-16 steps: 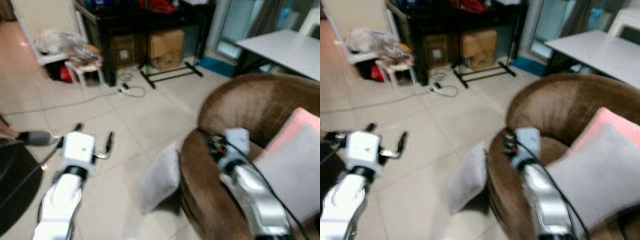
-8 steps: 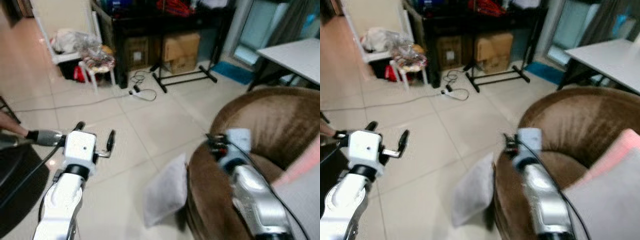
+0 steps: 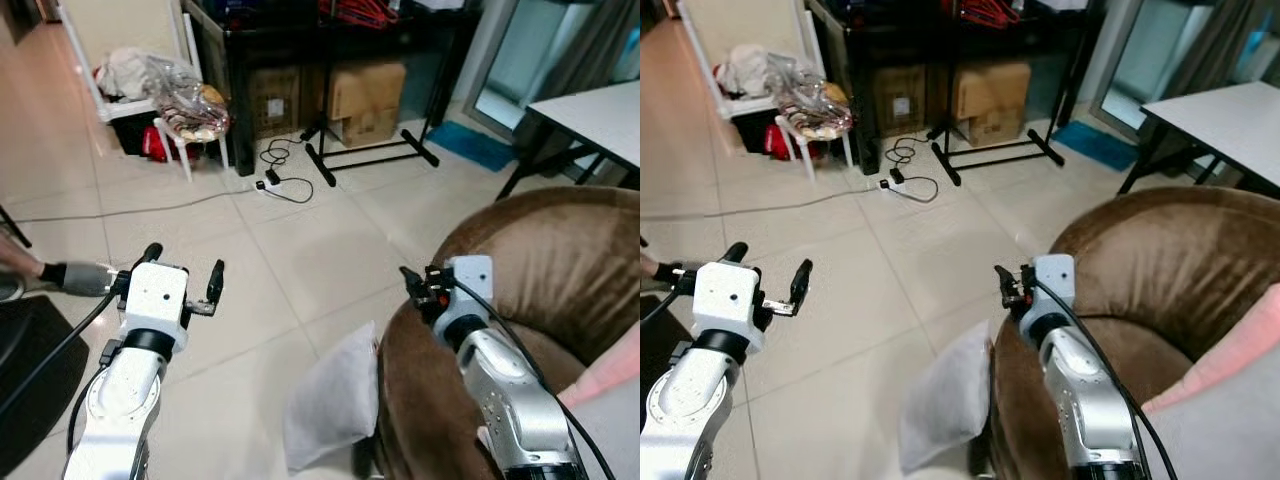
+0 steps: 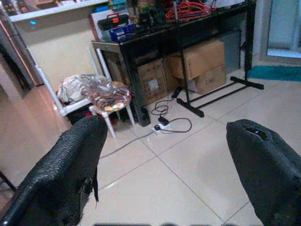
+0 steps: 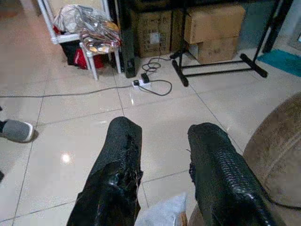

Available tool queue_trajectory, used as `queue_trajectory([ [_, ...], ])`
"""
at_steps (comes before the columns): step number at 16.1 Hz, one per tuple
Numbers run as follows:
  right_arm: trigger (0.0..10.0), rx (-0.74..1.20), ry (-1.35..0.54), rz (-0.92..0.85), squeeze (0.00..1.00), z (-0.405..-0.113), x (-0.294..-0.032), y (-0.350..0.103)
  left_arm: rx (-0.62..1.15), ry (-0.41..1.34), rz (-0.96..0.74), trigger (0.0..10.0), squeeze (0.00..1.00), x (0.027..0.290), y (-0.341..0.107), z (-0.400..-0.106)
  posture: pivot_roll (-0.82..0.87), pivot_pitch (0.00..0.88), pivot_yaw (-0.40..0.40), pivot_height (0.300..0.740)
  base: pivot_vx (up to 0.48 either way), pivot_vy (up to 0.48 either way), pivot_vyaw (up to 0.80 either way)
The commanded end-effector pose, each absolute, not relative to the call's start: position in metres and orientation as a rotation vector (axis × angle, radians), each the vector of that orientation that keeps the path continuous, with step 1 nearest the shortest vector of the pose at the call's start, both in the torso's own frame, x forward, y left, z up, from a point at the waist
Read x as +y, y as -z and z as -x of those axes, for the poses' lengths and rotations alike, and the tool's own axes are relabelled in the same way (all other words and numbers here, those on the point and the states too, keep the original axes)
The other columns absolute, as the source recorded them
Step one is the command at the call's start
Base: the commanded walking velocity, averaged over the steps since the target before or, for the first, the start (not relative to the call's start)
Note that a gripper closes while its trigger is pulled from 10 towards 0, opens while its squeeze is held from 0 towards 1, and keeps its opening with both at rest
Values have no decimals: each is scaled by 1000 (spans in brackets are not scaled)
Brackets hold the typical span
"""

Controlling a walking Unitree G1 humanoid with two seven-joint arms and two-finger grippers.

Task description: Move the pillow to the sofa from floor

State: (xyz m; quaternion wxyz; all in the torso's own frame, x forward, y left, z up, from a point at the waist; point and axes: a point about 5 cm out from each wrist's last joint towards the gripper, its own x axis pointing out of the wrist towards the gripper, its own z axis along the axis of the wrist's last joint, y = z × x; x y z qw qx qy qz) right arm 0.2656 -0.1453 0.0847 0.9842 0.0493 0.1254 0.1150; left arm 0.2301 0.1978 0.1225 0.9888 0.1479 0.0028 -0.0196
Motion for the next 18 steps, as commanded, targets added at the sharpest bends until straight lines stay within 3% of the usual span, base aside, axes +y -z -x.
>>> queue_trajectory([
  [1, 10000, 261, -238, -104, 0, -264, -144, -84, 11, 34, -307, 10000, 0, 199, -121, -229, -3, 0, -54, 664, 0, 0, 0],
  [11, 10000, 278, -250, -94, 0, -267, -142, -73, -1, 35, -305, 10000, 0, 197, -120, -231, -1, 0, -62, 559, 0, 0, 0],
  [18, 10000, 259, -282, -45, 0, -274, -144, -79, -16, 22, -260, 10000, 0, 201, -121, -229, -1, 0, -70, 554, 41, 0, 112],
])
